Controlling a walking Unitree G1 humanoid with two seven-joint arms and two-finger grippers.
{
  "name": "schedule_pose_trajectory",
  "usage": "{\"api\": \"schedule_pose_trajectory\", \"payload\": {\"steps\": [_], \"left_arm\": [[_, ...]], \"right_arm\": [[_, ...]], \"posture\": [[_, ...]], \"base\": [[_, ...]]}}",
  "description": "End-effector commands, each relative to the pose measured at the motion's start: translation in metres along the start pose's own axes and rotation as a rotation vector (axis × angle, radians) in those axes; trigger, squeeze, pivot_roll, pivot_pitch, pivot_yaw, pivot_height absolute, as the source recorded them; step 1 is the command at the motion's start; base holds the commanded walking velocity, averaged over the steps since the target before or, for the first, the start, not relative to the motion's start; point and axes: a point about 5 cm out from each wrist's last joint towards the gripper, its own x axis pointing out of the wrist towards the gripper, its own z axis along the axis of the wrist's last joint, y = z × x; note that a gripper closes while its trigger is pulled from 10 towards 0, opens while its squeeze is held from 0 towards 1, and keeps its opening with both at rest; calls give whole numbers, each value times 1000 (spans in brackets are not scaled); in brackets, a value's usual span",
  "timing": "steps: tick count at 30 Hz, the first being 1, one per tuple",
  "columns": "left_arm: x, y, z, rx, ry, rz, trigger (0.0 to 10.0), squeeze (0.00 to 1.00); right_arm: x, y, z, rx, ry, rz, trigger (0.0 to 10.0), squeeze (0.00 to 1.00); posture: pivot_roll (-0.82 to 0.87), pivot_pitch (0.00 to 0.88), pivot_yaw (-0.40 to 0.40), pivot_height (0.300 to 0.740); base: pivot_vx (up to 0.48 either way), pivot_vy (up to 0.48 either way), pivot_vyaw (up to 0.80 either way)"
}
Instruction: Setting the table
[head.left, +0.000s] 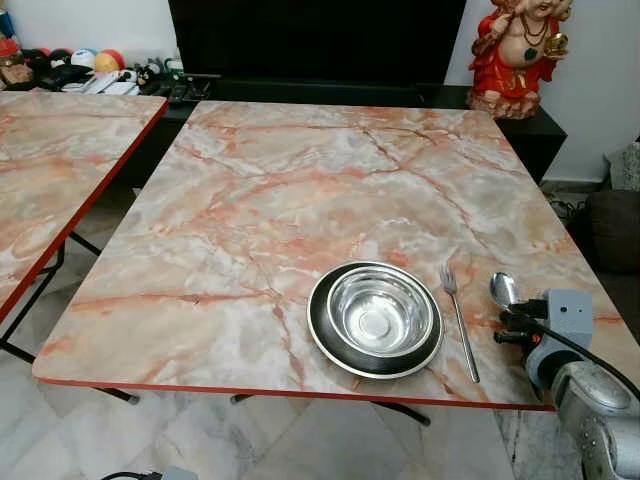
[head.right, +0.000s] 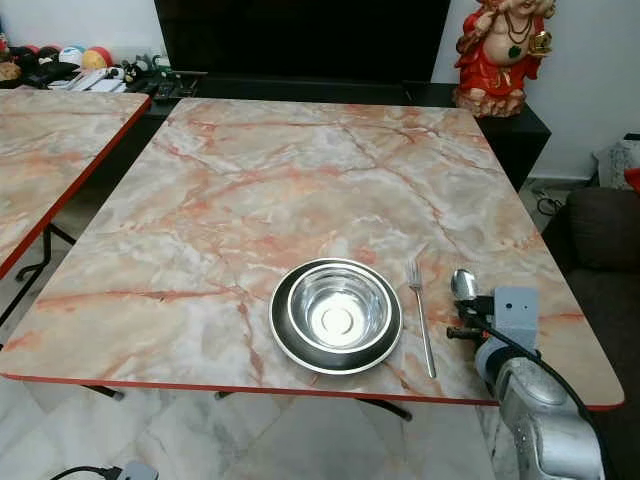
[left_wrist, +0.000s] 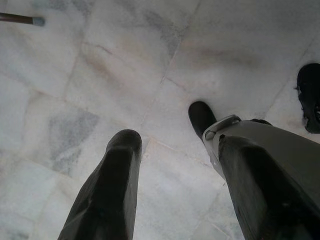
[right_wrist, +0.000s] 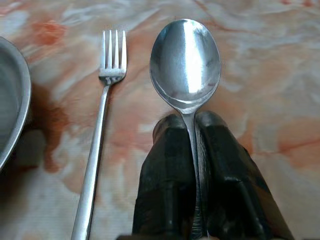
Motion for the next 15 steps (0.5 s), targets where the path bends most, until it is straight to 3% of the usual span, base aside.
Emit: {"api": "schedule_pose_trajectory", "payload": {"steps": [1,15], "left_arm": [[-1,-2,-7,7,29,-12,10000,0],[0,-3,-1,6,16,-11,10000,0]], "right_arm": [[0,-3,0,-10,17,9,10000,0],[6,3,7,32,26,45,10000,0]], "posture": [[-110,137,-9,740],[-115,166,-16,740]], "base": [[0,0,0],[0,0,0]]}}
